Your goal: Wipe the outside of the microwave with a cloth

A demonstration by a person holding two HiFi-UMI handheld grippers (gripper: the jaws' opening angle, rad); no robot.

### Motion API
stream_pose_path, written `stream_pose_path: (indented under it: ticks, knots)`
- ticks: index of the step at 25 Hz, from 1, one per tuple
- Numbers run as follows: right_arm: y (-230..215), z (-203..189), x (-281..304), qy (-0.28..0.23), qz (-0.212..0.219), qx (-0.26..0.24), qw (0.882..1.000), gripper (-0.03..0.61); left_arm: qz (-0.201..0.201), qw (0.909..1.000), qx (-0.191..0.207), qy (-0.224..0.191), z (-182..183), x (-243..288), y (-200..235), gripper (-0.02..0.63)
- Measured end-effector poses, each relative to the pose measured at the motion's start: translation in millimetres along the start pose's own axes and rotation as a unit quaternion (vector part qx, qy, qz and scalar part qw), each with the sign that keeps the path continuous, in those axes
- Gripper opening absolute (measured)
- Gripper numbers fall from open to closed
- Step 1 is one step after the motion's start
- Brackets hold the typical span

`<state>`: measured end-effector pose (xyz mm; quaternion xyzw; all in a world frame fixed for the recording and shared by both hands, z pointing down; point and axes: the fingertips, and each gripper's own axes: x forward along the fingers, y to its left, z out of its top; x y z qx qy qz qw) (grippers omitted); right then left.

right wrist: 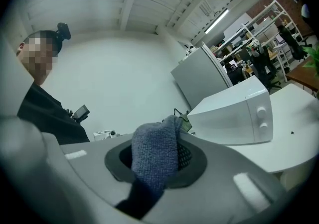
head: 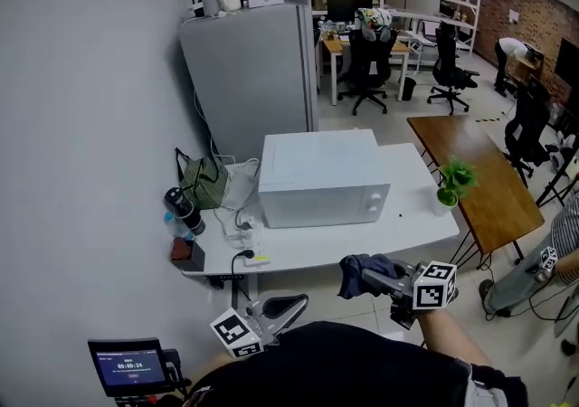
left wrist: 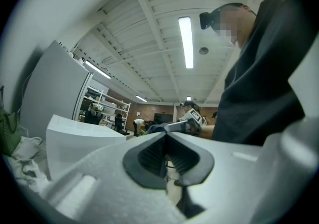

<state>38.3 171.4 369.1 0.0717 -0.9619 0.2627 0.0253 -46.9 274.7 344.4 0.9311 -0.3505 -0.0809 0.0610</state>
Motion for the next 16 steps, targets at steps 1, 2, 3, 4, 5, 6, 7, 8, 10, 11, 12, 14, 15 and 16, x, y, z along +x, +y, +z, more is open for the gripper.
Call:
stream_pose_path:
  ticks: [1,2,3,4,5,6,7,8,10,11,12,14,15,16]
  knots:
    - [-1.4,-2.1,-0.6,0.005,0.000,-0.002,1.000,0.075,0.005,1.0000,0.002,-0.004,0.9,0.4,0.3,0.003]
    - [-1.0,-3.0,-0.8,0.009,0.001,-0.004,1.000,0.075,0.010,0.9999,0.002,-0.008,2.7,-0.1,0.4,0.003]
    - [1.3,-2.3,-0.3,0.012,0.003,-0.008,1.000,0.075,0.015,0.9998,0.002,-0.011,5.5,-1.1,0.3,0.003]
    - [4.9,-0.3,0.7,0.013,0.005,-0.011,1.000,0.075,0.018,0.9998,0.002,-0.012,8.7,-2.5,-0.4,0.003]
    - [8.8,2.1,2.2,0.012,0.008,-0.014,1.000,0.075,0.019,0.9997,0.003,-0.012,11.7,-4.0,-1.4,0.003]
    - [11.7,3.9,3.8,0.011,0.011,-0.016,1.000,0.075,0.020,0.9997,0.005,-0.012,13.7,-5.5,-2.2,0.003]
    - [13.3,4.6,5.5,0.010,0.012,-0.018,1.000,0.075,0.021,0.9997,0.006,-0.012,14.3,-7.0,-2.4,0.003]
    - [13.6,4.2,7.0,0.011,0.013,-0.019,1.000,0.075,0.022,0.9997,0.006,-0.012,13.7,-8.7,-2.0,0.003]
    - [13.5,2.7,10.0,0.013,0.014,-0.021,1.000,0.075,0.024,0.9996,0.007,-0.014,11.9,-12.1,-0.1,0.003]
    - [13.8,2.4,11.5,0.013,0.014,-0.023,1.000,0.075,0.025,0.9995,0.008,-0.015,11.6,-13.7,1.0,0.003]
    - [14.2,2.2,13.0,0.014,0.015,-0.025,0.999,0.075,0.026,0.9995,0.008,-0.016,11.8,-15.2,2.2,0.003]
    - [14.9,1.5,16.0,0.015,0.016,-0.028,0.999,0.074,0.027,0.9994,0.011,-0.018,12.6,-17.9,4.7,0.003]
    - [15.1,1.0,17.7,0.016,0.017,-0.030,0.999,0.074,0.028,0.9994,0.012,-0.019,13.1,-19.1,5.9,0.003]
    - [15.3,0.3,19.3,0.017,0.017,-0.032,0.999,0.075,0.028,0.9993,0.014,-0.019,13.6,-20.3,7.1,0.003]
